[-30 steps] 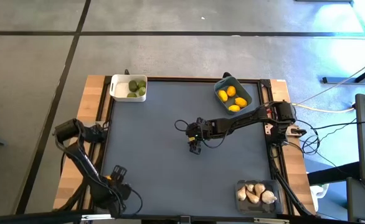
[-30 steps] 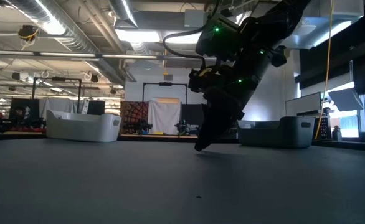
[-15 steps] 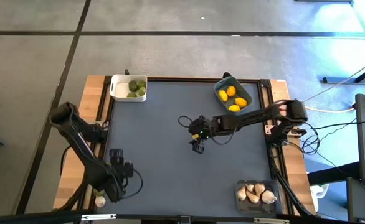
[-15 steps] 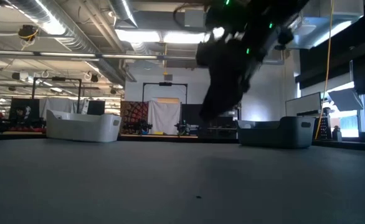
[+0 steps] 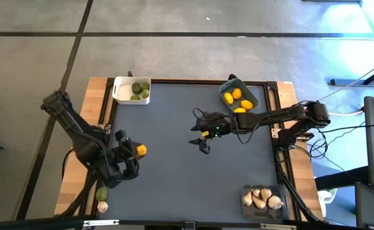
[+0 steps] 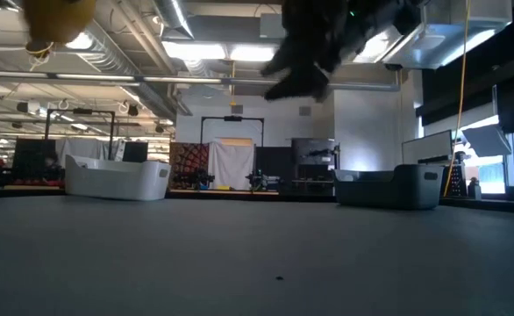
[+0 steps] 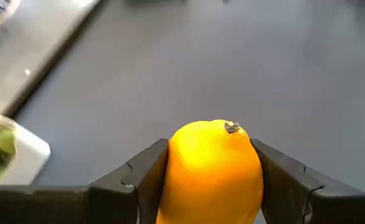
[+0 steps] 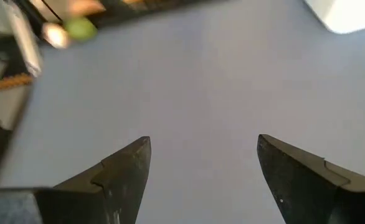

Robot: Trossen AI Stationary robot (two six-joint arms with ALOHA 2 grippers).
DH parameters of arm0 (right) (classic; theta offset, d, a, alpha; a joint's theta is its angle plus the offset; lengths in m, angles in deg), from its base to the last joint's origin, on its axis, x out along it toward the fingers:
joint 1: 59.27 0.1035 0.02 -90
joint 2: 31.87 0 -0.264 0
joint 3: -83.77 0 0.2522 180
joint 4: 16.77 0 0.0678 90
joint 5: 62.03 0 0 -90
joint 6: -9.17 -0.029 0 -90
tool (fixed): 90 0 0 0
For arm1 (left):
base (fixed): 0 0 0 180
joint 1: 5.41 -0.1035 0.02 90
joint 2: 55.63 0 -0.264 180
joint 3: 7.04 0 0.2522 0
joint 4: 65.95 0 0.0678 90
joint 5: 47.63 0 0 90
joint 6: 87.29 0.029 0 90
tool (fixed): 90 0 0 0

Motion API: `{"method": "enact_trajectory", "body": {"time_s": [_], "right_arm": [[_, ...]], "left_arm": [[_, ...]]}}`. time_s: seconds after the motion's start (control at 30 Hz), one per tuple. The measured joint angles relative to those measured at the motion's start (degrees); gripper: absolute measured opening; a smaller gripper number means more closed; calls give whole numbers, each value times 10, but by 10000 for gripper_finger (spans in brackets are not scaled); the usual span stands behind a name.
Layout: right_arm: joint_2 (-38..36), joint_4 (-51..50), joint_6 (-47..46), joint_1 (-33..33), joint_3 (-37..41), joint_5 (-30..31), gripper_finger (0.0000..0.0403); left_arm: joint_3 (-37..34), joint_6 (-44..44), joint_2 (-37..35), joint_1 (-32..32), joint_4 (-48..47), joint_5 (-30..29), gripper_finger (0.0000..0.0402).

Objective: Sort produce into baskets
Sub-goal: Put the lemon into the blue bin

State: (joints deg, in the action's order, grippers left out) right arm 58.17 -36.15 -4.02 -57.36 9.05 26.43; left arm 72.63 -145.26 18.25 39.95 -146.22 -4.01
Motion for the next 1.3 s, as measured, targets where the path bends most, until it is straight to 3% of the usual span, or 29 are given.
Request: {"method": "enact_trajectory", "body": {"time_s": [0.13,0.3,0.47,0.7,1.1,1.3], "right_arm": [[4,80,0,0,0,-22,294],[5,177,2,8,0,-20,294],[9,252,45,33,0,-16,294],[27,319,91,74,0,5,294],[72,423,93,82,0,56,294],[75,436,104,83,0,26,292]], "left_arm": [[0,44,-16,-25,49,-60,201],[0,88,-17,-60,120,-88,202],[0,99,-17,-99,189,-94,202],[0,184,-16,-129,312,-95,203],[-1,323,35,-148,518,-71,203],[-1,343,55,-149,554,-65,203]]}}
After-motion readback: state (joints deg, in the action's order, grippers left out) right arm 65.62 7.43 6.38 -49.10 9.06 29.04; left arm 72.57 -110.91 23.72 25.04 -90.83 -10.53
